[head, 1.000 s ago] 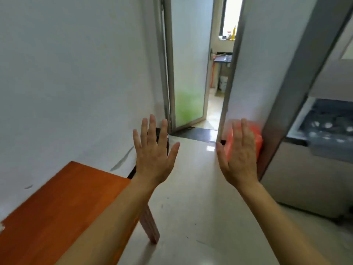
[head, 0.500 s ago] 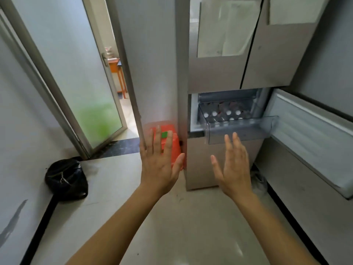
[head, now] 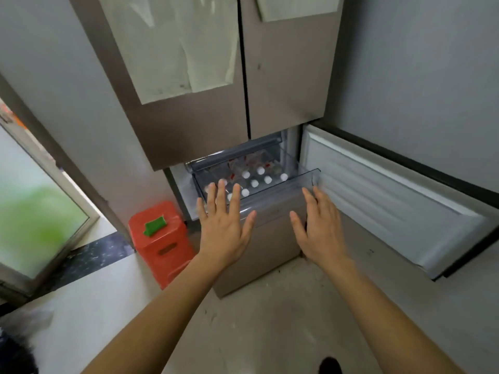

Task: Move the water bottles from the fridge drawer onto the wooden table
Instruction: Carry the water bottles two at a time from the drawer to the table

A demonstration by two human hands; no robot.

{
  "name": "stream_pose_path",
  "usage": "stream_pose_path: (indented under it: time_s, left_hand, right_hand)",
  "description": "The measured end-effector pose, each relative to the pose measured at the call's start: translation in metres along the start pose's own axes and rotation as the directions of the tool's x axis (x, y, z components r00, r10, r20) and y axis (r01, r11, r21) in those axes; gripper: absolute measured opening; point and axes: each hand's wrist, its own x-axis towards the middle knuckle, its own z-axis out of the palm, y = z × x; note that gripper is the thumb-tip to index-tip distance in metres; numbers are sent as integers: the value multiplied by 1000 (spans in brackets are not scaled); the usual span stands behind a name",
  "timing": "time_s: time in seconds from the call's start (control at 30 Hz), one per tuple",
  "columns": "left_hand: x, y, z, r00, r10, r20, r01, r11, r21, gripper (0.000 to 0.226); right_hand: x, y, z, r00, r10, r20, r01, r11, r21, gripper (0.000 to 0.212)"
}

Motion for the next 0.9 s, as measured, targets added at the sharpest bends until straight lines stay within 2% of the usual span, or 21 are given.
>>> stream_pose_path:
  time_s: [0.1,0.3,0.57,0.73,0.83,0.9]
  left_hand:
    - [49,23,29,999,-50,21,50,999,10,73]
    - [129,51,75,967,-226,119,233,972,-41,74]
    - [195,35,129,882,-379,280,415,907,-77,70]
    - [235,9,166,837,-407,365,477,869,-127,66]
    - [252,-8,188,822,-380,423,475,868,-143,67]
    - [262,-19,200,806,-363,466,481,862,-161,61]
  right_hand:
    - [54,41,13,995,-2,103,2,1000,1,64]
    - [162,95,31,958,-120,259,114,993,37,64]
    - [260,121,89,875,-193,443,181,981,70,64]
    - [302,118,136,763,-150,629,63,985,158,66]
    - [320,115,164,719,-78,691,-69,981,183,67]
    - [330,112,181,692,-68,719,-85,981,174,65]
